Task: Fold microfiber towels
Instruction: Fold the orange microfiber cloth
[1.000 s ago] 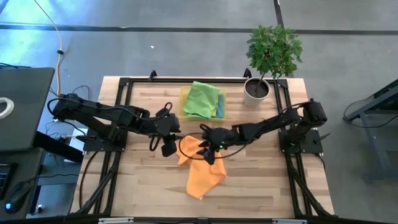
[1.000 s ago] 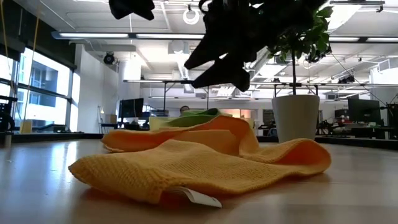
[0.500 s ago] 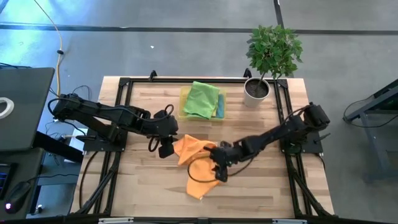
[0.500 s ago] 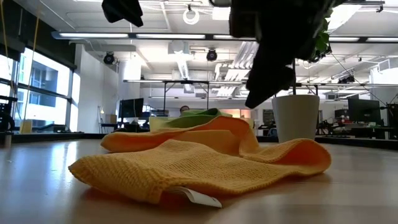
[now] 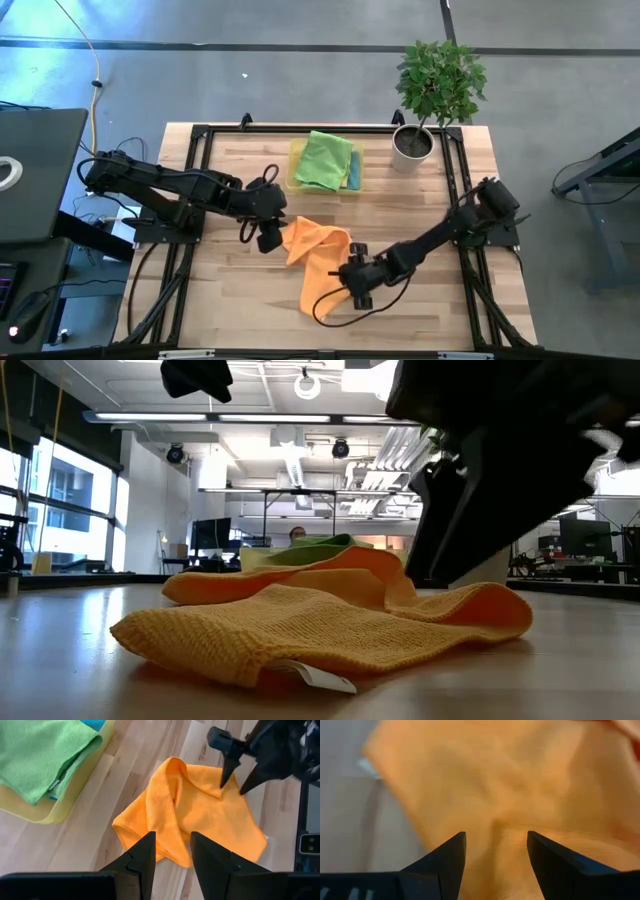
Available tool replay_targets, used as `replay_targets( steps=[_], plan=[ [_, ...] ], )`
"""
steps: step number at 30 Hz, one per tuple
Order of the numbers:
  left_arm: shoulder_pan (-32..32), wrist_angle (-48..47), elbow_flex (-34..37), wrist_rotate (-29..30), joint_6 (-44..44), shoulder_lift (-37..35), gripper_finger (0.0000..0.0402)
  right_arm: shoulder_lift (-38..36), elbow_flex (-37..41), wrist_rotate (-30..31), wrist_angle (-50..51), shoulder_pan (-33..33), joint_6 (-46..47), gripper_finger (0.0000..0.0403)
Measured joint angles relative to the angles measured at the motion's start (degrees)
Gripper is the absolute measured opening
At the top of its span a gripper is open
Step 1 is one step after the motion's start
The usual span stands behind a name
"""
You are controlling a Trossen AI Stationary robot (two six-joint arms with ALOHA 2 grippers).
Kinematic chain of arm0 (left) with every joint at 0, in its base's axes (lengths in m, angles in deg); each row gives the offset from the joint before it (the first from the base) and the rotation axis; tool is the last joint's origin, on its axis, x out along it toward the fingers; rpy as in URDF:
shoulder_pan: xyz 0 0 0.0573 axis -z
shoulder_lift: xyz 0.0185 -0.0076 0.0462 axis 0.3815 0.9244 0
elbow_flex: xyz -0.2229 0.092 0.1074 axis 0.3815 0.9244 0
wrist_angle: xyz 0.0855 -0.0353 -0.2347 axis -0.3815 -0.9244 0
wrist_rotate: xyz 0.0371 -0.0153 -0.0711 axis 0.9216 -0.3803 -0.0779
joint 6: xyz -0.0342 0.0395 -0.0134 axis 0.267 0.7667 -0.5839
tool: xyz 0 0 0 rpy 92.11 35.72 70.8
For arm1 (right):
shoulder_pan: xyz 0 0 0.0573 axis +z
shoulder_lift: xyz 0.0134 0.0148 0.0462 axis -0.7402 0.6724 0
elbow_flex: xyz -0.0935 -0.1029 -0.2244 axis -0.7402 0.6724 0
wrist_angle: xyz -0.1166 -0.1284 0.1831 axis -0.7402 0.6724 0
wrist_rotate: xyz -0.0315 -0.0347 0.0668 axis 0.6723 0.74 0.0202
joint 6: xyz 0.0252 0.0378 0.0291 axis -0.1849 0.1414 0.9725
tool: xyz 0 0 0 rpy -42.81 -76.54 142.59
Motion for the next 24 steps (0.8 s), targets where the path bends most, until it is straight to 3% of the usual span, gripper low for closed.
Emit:
replay_targets(
  steps=[4, 10, 14, 19, 24],
  plan=[
    [0.0, 0.0, 0.0, 0.0, -2.3, 0.0, 0.0113, 1.6, 0.0, 3.7, 0.1, 0.0, 1.3, 0.0204],
    [0.0, 0.0, 0.0, -0.1, -3.4, 0.0, 0.0113, 3.8, 0.0, 3.2, 0.6, 0.0, 3.1, 0.0204],
    [0.0, 0.0, 0.0, -0.1, -1.5, 0.0, 0.0113, 3.9, -0.1, 3.2, 2.1, 0.0, 9.0, 0.0201],
    [0.0, 0.0, 0.0, -0.1, -0.1, 0.0, 0.0113, 3.8, -0.1, 3.2, 3.1, 0.0, 13.4, 0.0165],
    [0.0, 0.0, 0.0, -0.1, 0.1, 0.0, 0.0113, 3.1, -0.1, -0.8, 3.6, 0.1, 16.1, 0.0114]
  ],
)
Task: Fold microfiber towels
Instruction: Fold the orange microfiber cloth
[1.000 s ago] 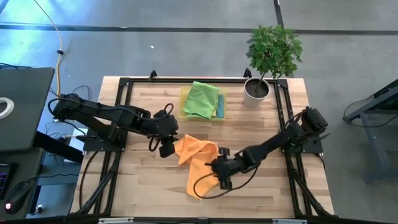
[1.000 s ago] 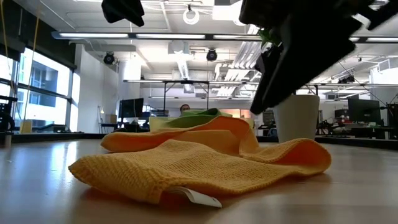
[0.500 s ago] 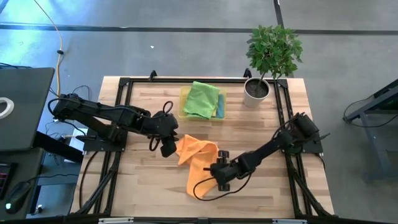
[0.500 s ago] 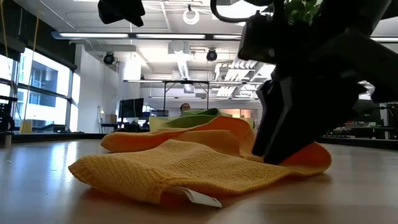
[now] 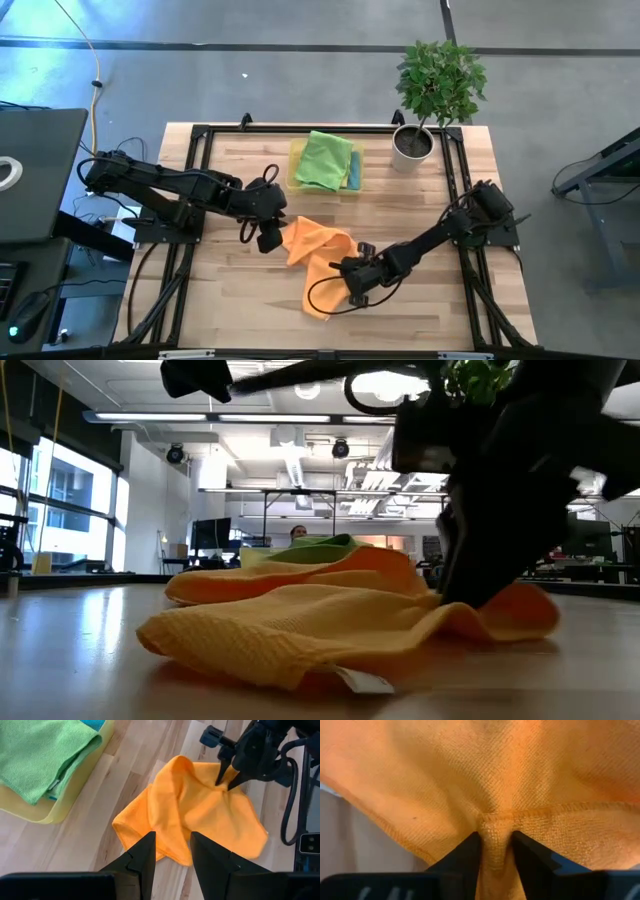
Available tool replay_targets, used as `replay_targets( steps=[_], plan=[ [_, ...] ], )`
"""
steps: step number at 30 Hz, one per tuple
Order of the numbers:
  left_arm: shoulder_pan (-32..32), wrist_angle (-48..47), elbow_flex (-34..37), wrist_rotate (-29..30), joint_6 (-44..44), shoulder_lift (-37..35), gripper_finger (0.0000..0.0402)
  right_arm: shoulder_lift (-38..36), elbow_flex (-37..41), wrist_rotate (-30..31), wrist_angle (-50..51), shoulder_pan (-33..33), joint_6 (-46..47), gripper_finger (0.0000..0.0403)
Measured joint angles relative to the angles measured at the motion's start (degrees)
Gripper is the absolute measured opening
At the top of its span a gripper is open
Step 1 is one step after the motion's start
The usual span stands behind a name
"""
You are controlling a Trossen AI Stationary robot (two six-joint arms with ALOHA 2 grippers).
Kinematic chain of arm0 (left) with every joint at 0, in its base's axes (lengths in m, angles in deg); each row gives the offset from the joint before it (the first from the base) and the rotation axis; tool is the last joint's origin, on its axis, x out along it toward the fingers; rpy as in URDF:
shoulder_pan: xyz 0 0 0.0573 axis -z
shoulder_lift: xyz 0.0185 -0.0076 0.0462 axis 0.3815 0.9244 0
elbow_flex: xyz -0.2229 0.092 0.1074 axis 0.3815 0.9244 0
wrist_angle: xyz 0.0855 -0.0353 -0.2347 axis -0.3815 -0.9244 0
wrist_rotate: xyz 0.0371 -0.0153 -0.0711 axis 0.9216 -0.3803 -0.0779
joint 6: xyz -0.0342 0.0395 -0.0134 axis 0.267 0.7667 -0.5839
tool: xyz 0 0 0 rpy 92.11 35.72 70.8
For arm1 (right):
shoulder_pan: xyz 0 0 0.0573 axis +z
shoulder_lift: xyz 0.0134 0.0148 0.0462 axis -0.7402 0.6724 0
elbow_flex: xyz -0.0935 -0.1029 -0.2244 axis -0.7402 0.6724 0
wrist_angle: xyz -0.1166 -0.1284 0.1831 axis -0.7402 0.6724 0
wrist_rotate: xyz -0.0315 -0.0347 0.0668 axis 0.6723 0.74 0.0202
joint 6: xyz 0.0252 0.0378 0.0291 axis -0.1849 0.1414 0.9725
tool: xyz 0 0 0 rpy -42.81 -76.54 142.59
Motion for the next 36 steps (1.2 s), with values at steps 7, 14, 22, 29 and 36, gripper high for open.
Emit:
replay_targets(
  steps=[7, 14, 22, 29, 36],
  plan=[
    [0.0, 0.0, 0.0, 0.0, 0.0, 0.0, 0.0113, -4.6, 0.2, -1.3, 2.7, 0.1, 0.8, 0.0084],
    [0.0, 0.0, 0.0, -1.0, 0.0, 0.0, 0.0113, -7.4, 0.2, -0.9, 4.6, 0.3, 0.4, 0.0082],
    [0.1, 0.0, 0.0, -2.0, -1.0, 0.0, 0.0113, -7.6, 0.2, -0.6, 6.1, 0.3, 0.8, 0.0083],
    [0.1, 0.5, 0.8, -1.9, -1.1, -0.1, 0.0113, -7.6, 0.2, 1.1, 8.0, 0.3, 3.3, 0.0054],
    [0.1, 1.9, 5.2, -1.9, -1.1, -0.1, 0.0115, -7.8, 0.2, 1.3, 9.2, 0.4, 6.4, 0.0010]
  ],
)
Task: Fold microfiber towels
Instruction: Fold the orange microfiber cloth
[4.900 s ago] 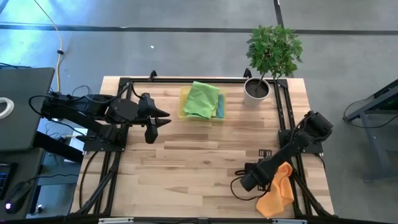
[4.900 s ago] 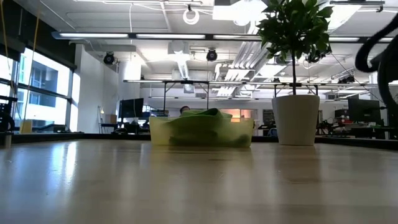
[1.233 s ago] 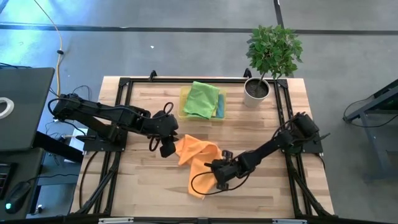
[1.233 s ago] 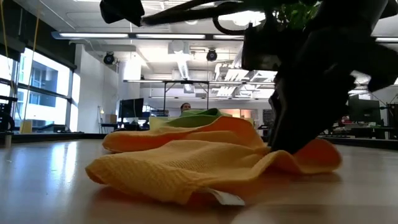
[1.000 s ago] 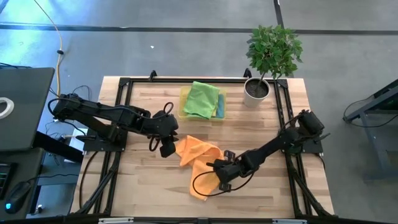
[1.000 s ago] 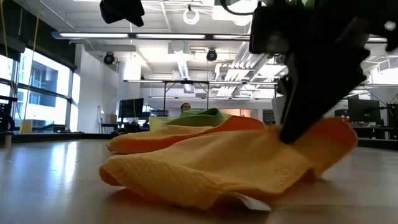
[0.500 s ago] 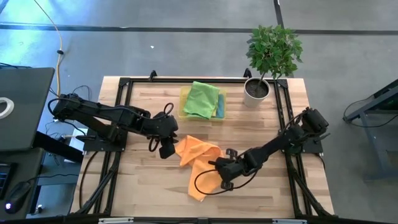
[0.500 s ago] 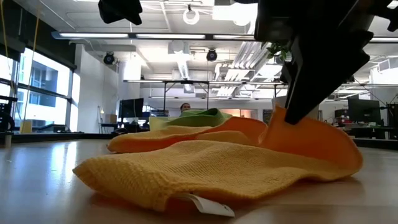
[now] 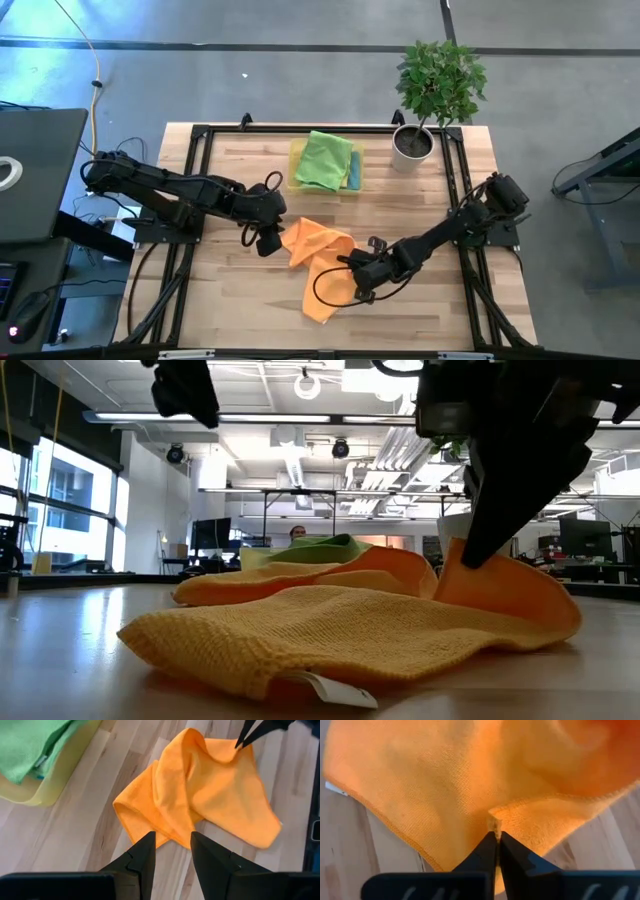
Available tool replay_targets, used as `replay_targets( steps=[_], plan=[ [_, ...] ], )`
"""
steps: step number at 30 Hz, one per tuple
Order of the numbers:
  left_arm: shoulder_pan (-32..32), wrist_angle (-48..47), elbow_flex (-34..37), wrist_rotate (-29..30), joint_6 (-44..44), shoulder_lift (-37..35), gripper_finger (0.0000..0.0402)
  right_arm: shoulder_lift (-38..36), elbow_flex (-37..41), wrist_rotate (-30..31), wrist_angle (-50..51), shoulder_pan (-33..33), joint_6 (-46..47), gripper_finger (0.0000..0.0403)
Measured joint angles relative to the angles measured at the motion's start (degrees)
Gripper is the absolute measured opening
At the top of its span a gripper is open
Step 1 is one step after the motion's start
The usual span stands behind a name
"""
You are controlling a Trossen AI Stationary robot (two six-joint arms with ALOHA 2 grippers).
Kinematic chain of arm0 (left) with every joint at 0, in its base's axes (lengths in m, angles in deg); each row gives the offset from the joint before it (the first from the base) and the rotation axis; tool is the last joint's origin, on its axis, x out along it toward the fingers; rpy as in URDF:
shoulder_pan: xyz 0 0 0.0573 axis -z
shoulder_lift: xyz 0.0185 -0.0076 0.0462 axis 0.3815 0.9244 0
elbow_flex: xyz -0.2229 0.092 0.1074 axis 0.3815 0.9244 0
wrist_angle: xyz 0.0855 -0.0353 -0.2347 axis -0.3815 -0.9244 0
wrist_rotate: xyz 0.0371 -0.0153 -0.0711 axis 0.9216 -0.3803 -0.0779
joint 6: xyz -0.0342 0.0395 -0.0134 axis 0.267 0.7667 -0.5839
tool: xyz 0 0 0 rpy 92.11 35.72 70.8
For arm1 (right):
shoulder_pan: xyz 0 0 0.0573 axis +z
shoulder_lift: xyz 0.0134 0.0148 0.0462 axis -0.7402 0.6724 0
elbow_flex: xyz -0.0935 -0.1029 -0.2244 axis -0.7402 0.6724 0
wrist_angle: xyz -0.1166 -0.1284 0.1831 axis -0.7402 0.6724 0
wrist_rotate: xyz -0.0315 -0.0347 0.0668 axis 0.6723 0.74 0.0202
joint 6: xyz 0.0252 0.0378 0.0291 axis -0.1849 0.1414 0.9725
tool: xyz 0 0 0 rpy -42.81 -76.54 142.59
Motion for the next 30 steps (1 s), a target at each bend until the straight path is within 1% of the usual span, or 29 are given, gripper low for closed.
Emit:
replay_targets(
  steps=[4, 6, 9, 12, 14, 16, 19, 23, 27, 30],
  plan=[
    [0.0, 3.8, 2.2, 0.0, 0.1, 0.0, 0.0126, -2.9, 0.0, 0.3, 1.4, -0.1, 2.0, 0.0002],
    [0.1, 5.5, 2.2, 0.0, 1.7, 0.0, 0.0135, -5.4, 0.0, 0.5, 1.6, -0.4, 2.1, 0.0002],
    [0.7, 10.0, 2.2, 1.4, 7.0, 0.4, 0.0149, -10.2, 0.0, 2.6, 1.4, -1.1, 3.3, 0.0001],
    [1.6, 15.4, 2.2, 4.8, 12.6, 1.6, 0.0160, -14.7, -0.4, 4.6, 1.1, -1.9, 3.4, 0.0001],
    [1.9, 19.8, 2.2, 6.5, 15.6, 2.5, 0.0165, -16.9, -1.3, 6.1, 1.2, -2.6, 3.9, 0.0001],
    [1.9, 23.4, 2.2, 7.0, 17.9, 4.1, 0.0167, -18.5, -2.6, 6.8, 1.3, -3.3, 4.8, 0.0001],
    [1.9, 28.9, 2.2, 7.0, 19.8, 7.0, 0.0167, -19.1, -5.5, 6.8, 1.4, -3.9, 4.3, 0.0000],
    [1.7, 36.2, 2.2, 8.5, 22.2, 11.2, 0.0162, -18.5, -10.4, 5.0, 2.1, -4.1, 0.5, 0.0000],
    [1.4, 42.2, 2.2, 8.0, 23.6, 15.2, 0.0159, -18.5, -14.9, 5.6, 5.6, -4.0, -0.6, 0.0000],
    [1.4, 44.0, 2.2, 9.7, 23.5, 17.0, 0.0159, -18.5, -18.5, 6.4, 9.8, -4.1, -0.7, 0.0000]
  ],
)
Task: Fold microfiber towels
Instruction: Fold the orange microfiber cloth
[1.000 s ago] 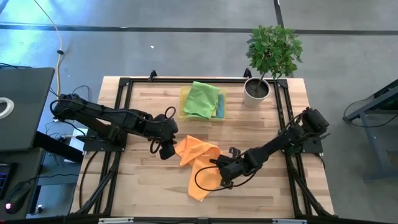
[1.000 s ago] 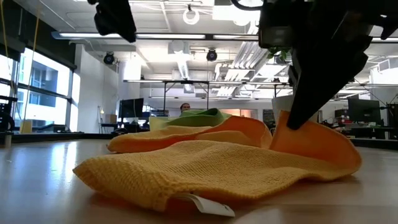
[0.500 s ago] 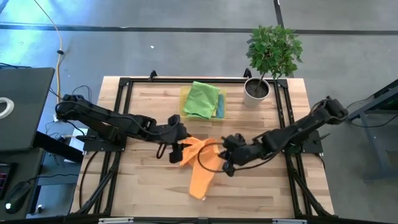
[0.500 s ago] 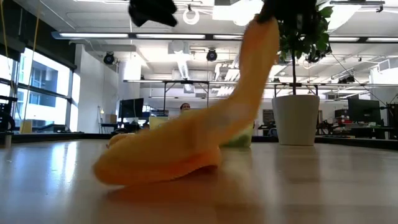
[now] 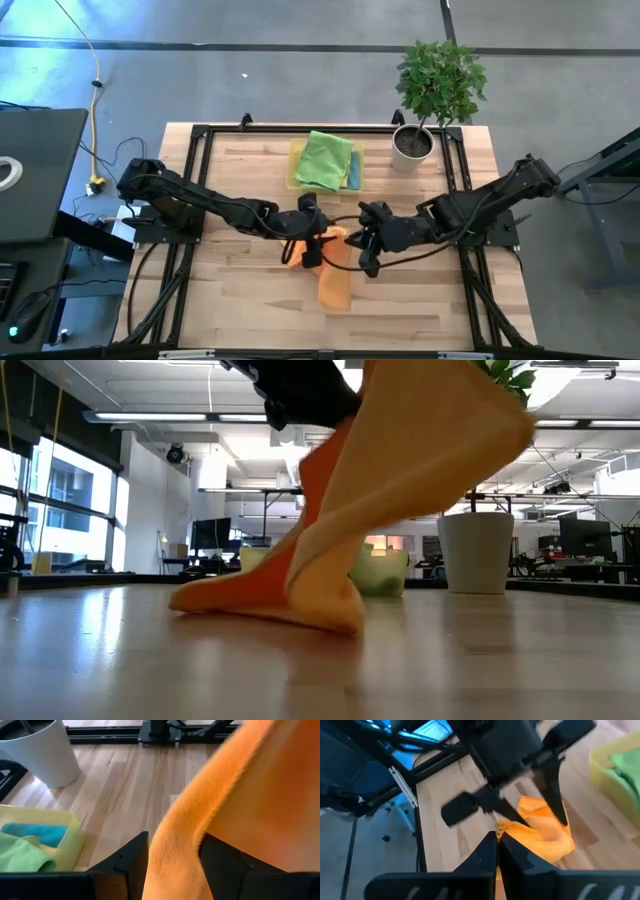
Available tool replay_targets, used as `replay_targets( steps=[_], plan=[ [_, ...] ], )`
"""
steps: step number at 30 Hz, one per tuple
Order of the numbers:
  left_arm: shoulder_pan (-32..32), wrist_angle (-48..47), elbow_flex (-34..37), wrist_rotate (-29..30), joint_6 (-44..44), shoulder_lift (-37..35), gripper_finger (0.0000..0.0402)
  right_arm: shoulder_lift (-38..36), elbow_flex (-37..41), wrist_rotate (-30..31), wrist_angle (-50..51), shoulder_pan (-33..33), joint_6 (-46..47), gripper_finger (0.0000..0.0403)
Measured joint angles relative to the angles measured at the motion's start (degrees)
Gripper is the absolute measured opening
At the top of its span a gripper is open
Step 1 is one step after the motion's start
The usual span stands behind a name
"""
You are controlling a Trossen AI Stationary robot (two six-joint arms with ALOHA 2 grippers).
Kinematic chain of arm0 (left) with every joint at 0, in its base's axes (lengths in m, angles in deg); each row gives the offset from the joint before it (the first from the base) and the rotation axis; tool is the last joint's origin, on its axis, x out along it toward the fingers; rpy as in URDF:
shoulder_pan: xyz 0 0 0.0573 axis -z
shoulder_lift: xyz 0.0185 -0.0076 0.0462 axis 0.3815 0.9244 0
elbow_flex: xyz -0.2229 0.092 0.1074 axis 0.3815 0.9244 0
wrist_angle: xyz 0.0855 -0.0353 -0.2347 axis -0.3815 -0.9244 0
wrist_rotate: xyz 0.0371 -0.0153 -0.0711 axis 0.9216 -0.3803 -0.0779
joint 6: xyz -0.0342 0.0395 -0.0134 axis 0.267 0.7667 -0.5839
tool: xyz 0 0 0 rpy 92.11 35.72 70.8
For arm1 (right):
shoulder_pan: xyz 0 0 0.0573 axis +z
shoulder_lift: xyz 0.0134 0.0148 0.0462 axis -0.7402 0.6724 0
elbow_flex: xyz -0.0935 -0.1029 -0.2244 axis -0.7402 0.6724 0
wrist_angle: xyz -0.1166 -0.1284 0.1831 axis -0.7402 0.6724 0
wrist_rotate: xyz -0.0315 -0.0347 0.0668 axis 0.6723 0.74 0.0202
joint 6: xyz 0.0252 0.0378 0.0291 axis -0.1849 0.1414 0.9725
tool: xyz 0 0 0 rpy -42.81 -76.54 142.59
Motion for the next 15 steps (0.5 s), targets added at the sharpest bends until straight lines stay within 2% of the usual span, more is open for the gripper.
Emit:
replay_targets(
  steps=[10, 15],
  plan=[
    [0.6, -0.3, 0.0, -0.2, -1.1, 0.6, 0.0158, 0.0, -6.2, 4.5, 8.3, 0.0, -0.5, 0.0000],
    [0.5, -6.7, 0.0, 2.9, -5.8, 1.4, 0.0158, 0.0, -7.6, 5.1, 8.2, 0.0, -0.5, 0.0000]
  ],
)
